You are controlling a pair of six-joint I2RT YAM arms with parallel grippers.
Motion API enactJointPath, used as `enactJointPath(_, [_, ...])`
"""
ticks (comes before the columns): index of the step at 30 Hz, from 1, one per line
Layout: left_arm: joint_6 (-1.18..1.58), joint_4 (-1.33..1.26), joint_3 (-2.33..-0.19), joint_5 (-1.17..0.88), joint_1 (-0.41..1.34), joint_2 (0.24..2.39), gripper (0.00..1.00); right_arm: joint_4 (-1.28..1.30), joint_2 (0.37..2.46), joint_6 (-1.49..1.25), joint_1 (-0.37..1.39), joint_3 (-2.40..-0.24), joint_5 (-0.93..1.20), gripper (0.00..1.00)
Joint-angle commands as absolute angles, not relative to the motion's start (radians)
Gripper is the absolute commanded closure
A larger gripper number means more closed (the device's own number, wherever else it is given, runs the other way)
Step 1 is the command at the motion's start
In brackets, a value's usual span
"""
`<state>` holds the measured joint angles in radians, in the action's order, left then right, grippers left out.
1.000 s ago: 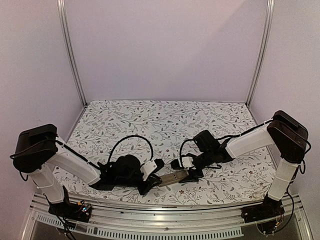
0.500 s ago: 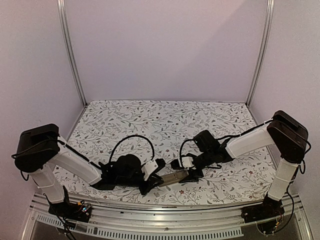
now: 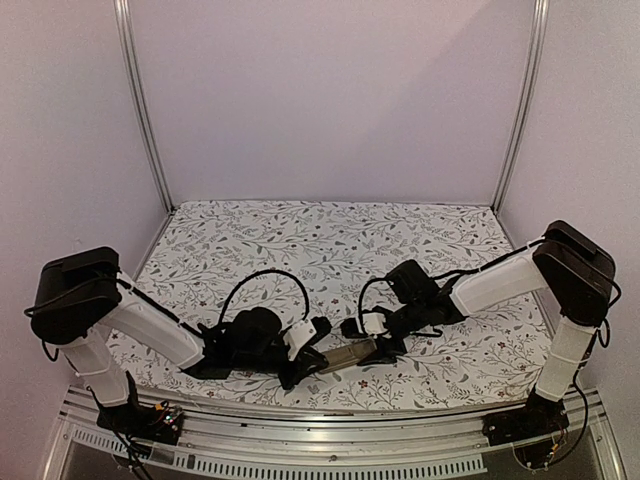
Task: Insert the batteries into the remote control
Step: Load the battery cover onto the remote control without the battery cover, then press the battery cover onto the remote control.
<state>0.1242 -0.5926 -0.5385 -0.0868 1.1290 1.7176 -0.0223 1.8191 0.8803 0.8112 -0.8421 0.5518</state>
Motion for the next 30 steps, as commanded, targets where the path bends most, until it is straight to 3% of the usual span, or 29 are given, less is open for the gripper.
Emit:
enactJointPath(1, [0.132,-0.602,-0.534,-0.127,1.126,1.730,0.80,-0.008,1.844,0.877,0.807,-0.857,0.539,0.27])
enactJointPath(8, [0.121,-0.567,-0.529,-0.088,1.125,1.704,0.70,-0.006,1.844,0.871,0.807,-0.861,0.538,0.27])
enactJointPath(17, [0.120,-0.512,-0.503,-0.080,1.124,1.633,0.64,-0.004,1.847,0.869,0.807,-0.866,0.538,0.27])
enactJointPath(24, [0.132,-0.528,-0.457,-0.067,1.122,1.556,0.64,-0.003,1.815,0.861,0.808,-0.871,0.567,0.26])
enactJointPath(30, [0.141,-0.502,-0.470,-0.009,1.121,1.578,0.71,-0.017,1.731,0.846,0.806,-0.874,0.661,0.26])
